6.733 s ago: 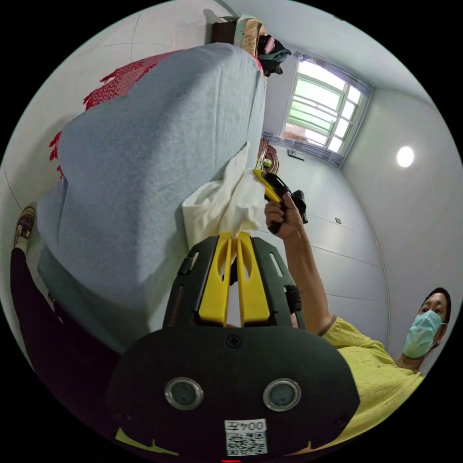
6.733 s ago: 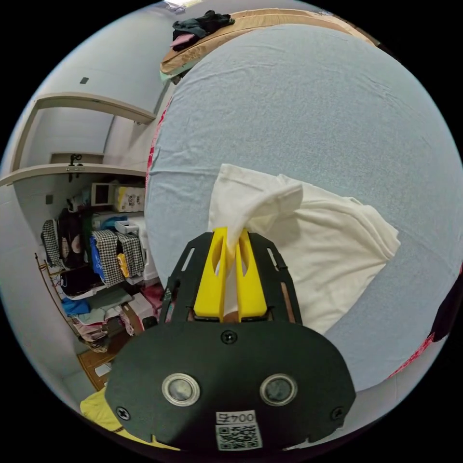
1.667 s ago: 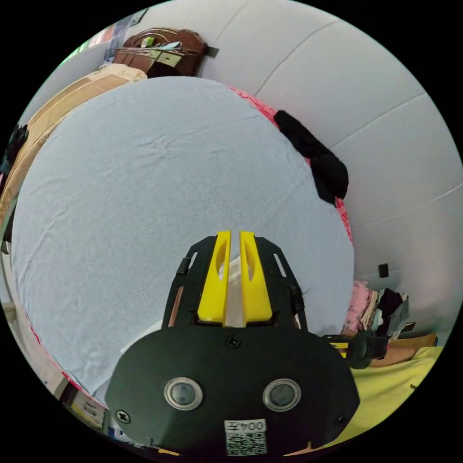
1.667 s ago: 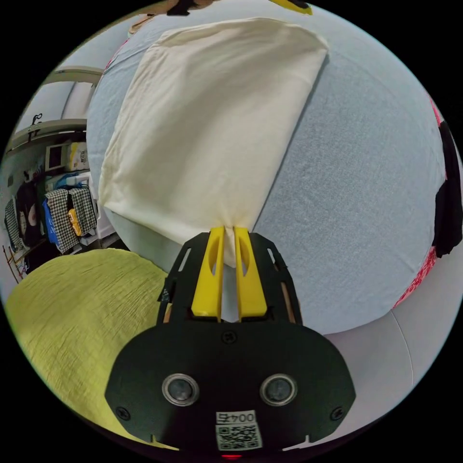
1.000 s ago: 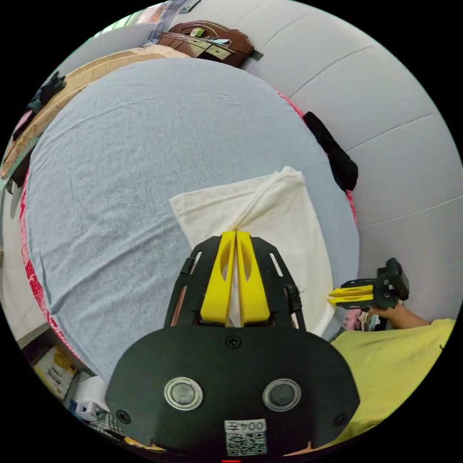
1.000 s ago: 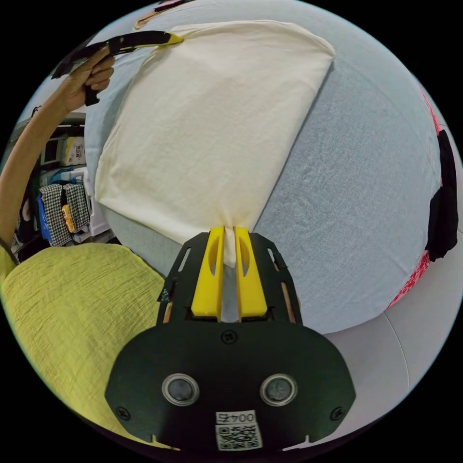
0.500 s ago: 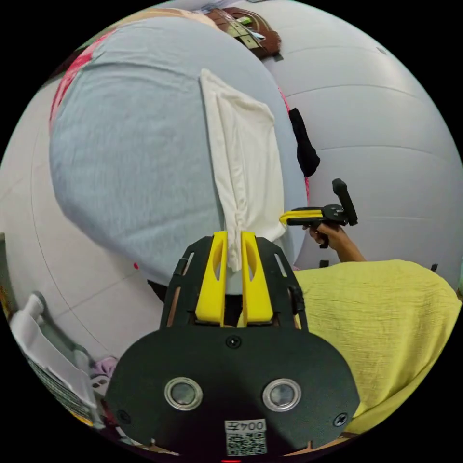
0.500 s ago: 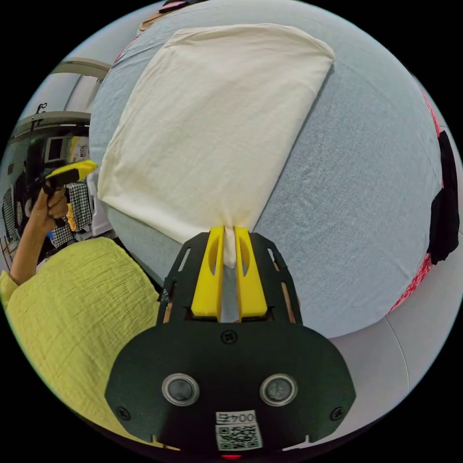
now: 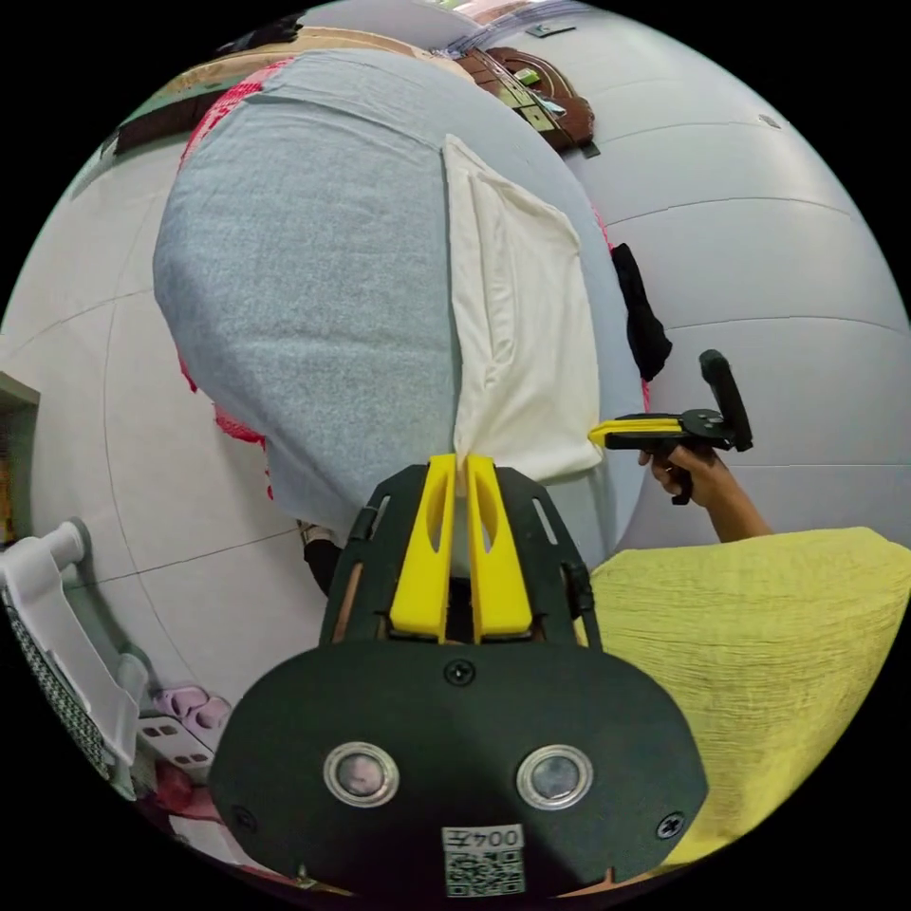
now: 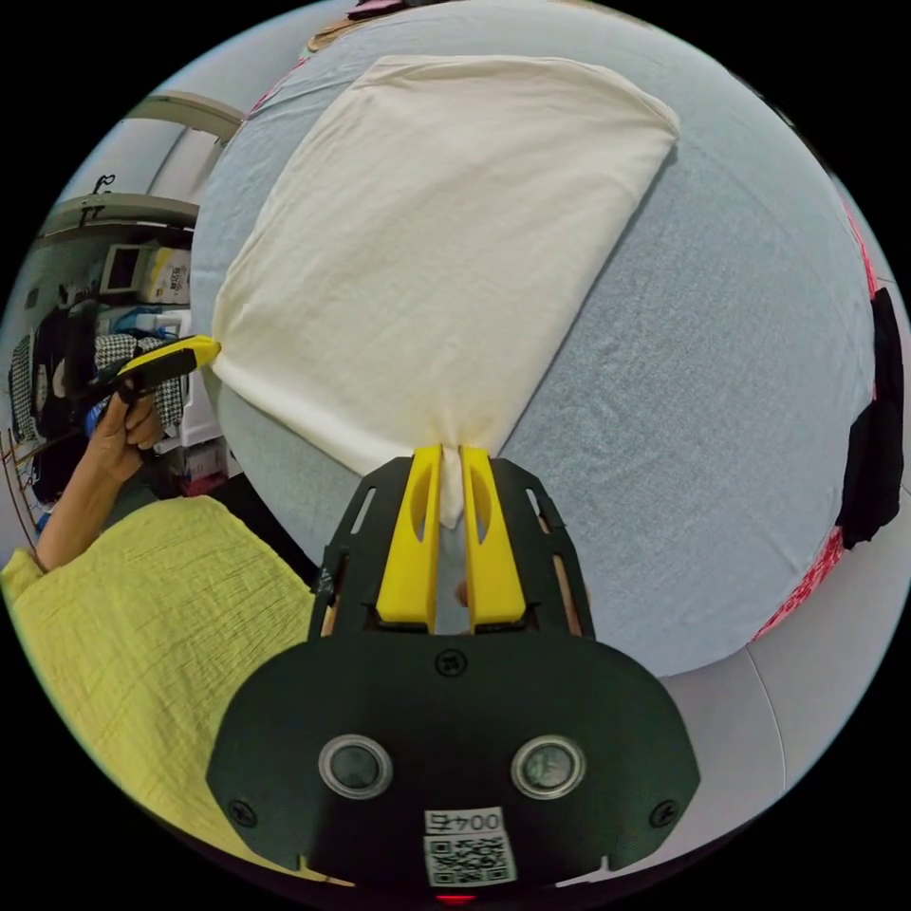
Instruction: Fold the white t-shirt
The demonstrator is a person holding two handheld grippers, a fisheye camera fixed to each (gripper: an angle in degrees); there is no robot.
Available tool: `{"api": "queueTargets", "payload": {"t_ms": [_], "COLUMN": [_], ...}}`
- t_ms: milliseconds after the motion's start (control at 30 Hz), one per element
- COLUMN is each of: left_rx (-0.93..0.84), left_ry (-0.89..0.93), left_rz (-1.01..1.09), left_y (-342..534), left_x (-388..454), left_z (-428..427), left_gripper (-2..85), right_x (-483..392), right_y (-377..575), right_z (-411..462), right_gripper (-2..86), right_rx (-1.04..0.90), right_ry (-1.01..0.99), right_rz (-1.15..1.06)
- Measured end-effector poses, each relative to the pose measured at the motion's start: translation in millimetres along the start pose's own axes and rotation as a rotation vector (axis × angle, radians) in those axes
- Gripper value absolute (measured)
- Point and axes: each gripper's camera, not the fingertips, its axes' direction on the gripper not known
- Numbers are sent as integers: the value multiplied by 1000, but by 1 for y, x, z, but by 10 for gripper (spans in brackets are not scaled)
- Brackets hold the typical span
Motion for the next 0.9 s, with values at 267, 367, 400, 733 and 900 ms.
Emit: {"api": "queueTargets", "payload": {"t_ms": [267, 367, 400, 733, 900], "left_rx": [54, 117, 138, 53, -7], "left_ry": [69, -2, -30, -131, -181], "left_rz": [-73, -89, -68, 198, 175], "left_y": [22, 32, 32, -10, -15], "left_x": [-6, 2, 11, 100, 103], "left_z": [-4, -21, -26, 43, 71], "left_gripper": [24, 19, 16, 3, 2], "right_x": [5, 6, 5, -49, -47], "right_y": [48, 85, 91, 112, 112], "right_z": [-2, -3, -3, 11, 15], "right_gripper": [8, 26, 33, 52, 50], "right_rx": [161, 262, 276, 371, 349], "right_ry": [-92, -114, -102, 41, -2], "right_rz": [-14, -17, -22, -176, -157]}}
